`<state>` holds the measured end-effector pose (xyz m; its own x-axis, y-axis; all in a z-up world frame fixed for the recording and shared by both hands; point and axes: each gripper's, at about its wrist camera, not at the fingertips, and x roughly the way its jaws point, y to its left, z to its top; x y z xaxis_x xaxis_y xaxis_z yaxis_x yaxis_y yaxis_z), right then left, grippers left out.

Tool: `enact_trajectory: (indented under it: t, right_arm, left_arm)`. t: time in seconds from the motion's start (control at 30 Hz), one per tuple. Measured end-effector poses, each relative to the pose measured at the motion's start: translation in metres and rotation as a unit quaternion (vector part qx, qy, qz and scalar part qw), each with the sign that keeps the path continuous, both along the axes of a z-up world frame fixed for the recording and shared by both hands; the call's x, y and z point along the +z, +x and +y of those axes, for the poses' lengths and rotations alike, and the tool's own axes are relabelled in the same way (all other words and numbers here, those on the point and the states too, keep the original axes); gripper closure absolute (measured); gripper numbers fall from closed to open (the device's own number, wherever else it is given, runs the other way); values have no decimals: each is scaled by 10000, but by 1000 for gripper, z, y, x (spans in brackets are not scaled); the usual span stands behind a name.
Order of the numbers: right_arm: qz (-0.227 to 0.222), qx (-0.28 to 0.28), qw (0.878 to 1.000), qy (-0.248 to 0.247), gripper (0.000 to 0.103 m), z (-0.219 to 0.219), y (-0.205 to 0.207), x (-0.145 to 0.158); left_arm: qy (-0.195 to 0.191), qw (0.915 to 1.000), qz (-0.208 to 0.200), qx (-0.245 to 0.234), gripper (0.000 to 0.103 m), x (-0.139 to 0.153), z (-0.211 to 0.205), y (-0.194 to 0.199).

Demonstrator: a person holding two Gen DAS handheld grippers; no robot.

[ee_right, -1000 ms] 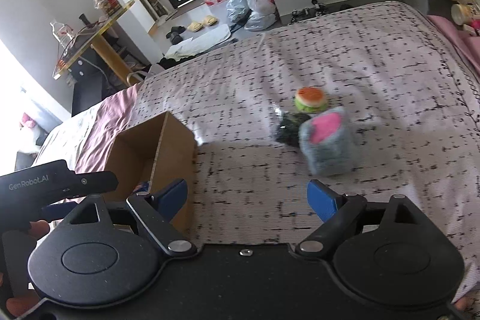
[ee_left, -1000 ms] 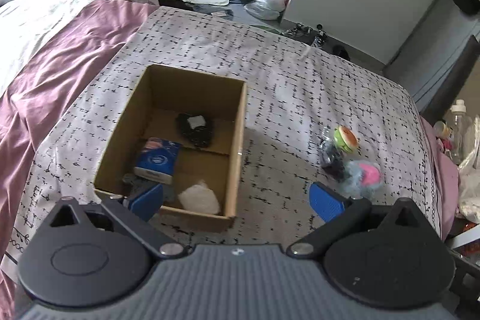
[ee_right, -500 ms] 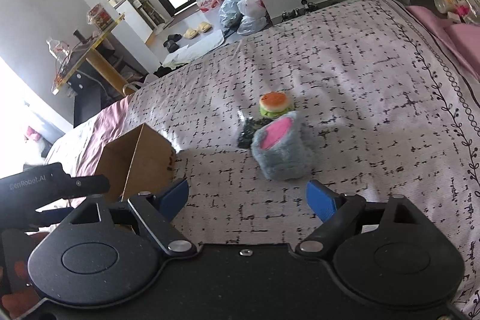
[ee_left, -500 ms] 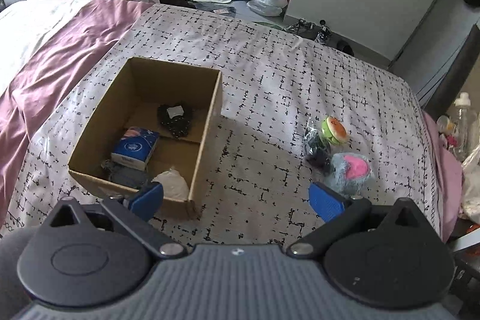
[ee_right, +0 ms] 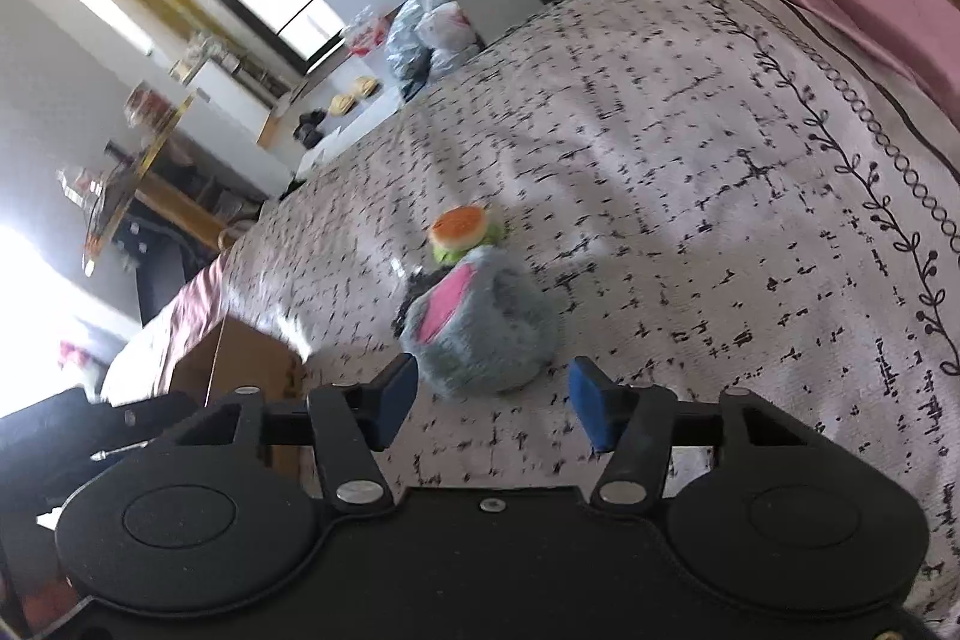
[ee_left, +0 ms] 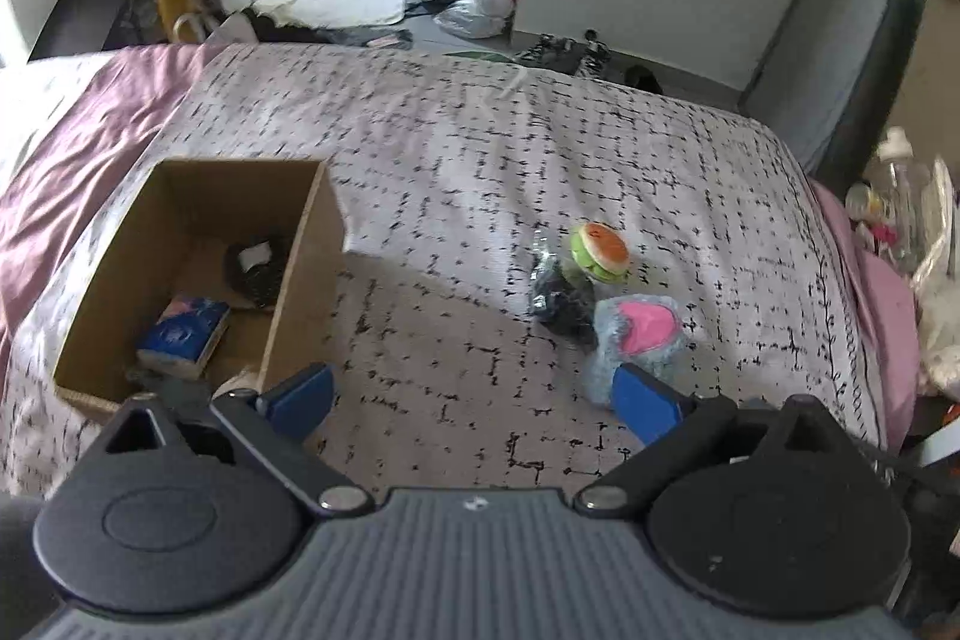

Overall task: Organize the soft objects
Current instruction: 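Grasp the grey plush with the left gripper while the right gripper grasps it too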

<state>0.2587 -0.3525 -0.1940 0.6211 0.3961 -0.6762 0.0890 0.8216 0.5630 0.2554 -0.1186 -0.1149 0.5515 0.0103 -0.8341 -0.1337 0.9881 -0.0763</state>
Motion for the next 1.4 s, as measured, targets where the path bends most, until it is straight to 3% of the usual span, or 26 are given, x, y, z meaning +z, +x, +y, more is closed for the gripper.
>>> enact_trajectory:
  t: [0.1, 0.2, 0.6, 0.9, 1.1, 1.4]
  right_arm:
    - [132, -149, 9986, 486, 58, -9, 8, -13]
    - [296, -230, 9973, 630, 63, -14, 15, -26]
    - [534, -267, 9940, 916, 65, -22, 31, -55]
    - [710, -449, 9904, 1101, 65, -31, 41, -72]
    - [776, -482, 9888, 1183, 65, -33, 49, -78]
    - [855, -272, 9895, 1132, 65, -22, 55, -83]
  left_arm:
    - [32, 9999, 0, -152, 12, -6, -14, 8]
    - [12, 9997, 29, -245, 20, -11, -25, 17]
    - [-208, 9973, 238, -669, 49, -38, -65, 54]
    - [-252, 9942, 560, -878, 50, -63, -91, 79]
    - [-493, 9909, 783, -974, 46, -78, -95, 90]
    - [-477, 9916, 944, -749, 46, -96, -78, 100]
